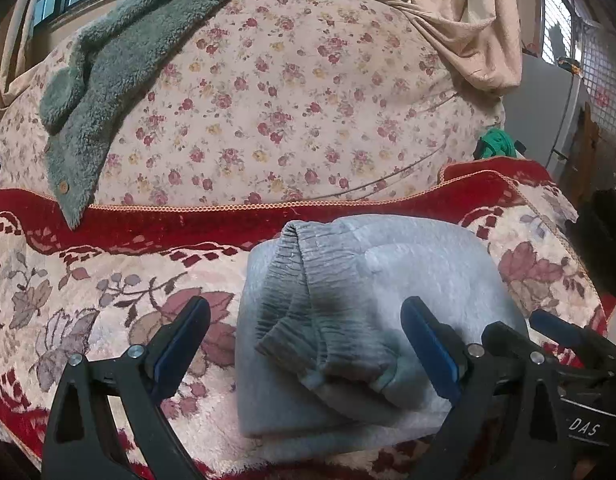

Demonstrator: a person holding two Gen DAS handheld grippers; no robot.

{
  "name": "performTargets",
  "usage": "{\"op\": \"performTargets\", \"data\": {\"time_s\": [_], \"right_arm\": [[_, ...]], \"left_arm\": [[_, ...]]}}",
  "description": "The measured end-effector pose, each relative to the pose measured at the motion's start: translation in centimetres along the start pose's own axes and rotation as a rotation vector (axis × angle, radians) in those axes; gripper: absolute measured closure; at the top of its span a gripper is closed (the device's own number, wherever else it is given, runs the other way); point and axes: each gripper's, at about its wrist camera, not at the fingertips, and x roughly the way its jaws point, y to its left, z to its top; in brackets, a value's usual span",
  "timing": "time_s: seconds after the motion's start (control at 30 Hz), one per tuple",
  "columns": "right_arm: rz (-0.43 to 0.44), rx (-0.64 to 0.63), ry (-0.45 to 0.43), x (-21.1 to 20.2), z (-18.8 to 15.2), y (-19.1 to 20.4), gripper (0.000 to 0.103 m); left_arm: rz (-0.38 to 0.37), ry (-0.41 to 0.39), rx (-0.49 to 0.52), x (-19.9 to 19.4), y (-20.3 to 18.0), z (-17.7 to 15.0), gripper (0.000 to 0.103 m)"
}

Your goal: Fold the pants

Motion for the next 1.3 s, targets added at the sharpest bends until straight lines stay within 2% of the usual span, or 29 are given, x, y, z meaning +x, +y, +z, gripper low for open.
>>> {"op": "performTargets", "data": {"time_s": [0.43,0.67,0.93,1.3], "right_arm": [[0.026,0.024,0.001,-0.1,-0.1,-1.0,0.006],[0.029,0.028,-0.003,-0.1,-0.2,-1.6,0.006],[0.008,-0.008,-0.003,-0.1,0.0,-1.8,0.006],[0.043,-0.021,-0.004,0.1,-0.1,-1.0,0.006]], "left_arm": [[0.043,-0.008,0.000,-0.3,-0.3,-0.1,0.007],[0.116,0.021,0.026,0.1,-0.7,0.1,0.007],[0.114,0.009,0.021,0.2,-0.8,0.1,0.007],[0.110,0.012,0.026,0.2,-0.9,0.1,0.007]]}}
